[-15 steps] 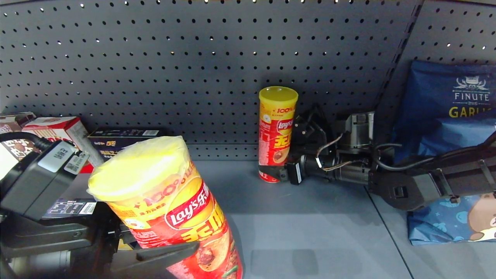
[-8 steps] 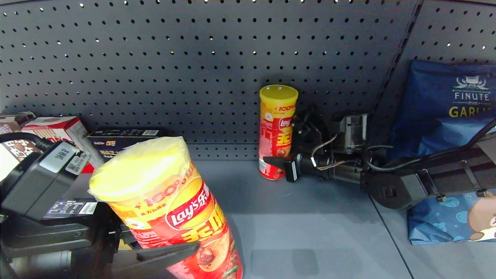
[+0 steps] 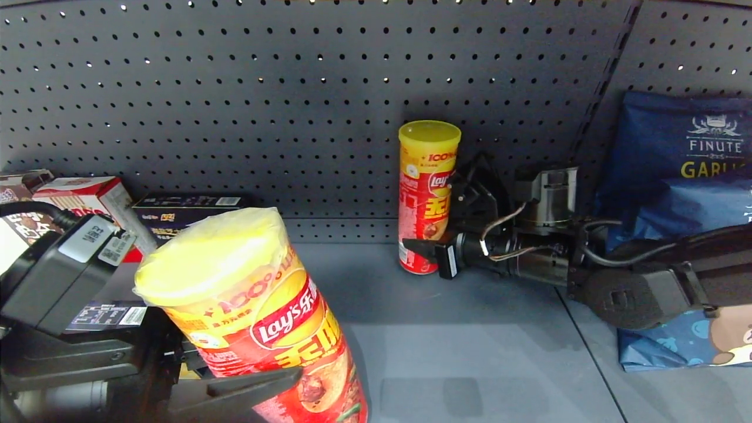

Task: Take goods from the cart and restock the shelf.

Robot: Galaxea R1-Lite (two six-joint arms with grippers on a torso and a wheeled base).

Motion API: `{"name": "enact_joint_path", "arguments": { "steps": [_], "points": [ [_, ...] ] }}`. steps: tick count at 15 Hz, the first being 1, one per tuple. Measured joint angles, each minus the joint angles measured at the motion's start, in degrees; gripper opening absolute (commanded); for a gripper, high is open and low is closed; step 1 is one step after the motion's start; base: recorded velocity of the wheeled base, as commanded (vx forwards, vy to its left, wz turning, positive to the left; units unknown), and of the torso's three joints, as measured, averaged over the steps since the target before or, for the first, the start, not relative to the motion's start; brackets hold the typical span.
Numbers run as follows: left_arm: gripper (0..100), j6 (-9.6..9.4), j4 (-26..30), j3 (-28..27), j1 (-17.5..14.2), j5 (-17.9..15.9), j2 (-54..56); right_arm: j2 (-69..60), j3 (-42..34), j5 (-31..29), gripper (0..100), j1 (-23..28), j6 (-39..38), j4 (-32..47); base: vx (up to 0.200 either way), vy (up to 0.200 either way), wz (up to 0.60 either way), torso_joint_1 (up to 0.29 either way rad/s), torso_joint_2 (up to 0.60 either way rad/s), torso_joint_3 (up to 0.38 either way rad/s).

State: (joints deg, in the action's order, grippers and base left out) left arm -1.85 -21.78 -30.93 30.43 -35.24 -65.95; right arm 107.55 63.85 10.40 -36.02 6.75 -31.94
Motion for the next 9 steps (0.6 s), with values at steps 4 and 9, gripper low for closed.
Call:
{"name": "enact_joint_path", "arguments": {
  "steps": [4,9],
  "points": [
    [0,0.00,-0.02,-0.62,-0.04,-0.01,-0.23,-7.17,-6.19,-7.58,0,-4.77,-1.12,-0.09,0.000,0.000,0.00,0.000,0.00,0.000],
    [0,0.00,-0.02,-2.65,-0.11,0.02,-1.90,-14.32,-13.62,-20.03,0,-14.06,-7.19,-0.18,0.000,0.000,0.00,0.000,0.00,0.000]
  ]
}}
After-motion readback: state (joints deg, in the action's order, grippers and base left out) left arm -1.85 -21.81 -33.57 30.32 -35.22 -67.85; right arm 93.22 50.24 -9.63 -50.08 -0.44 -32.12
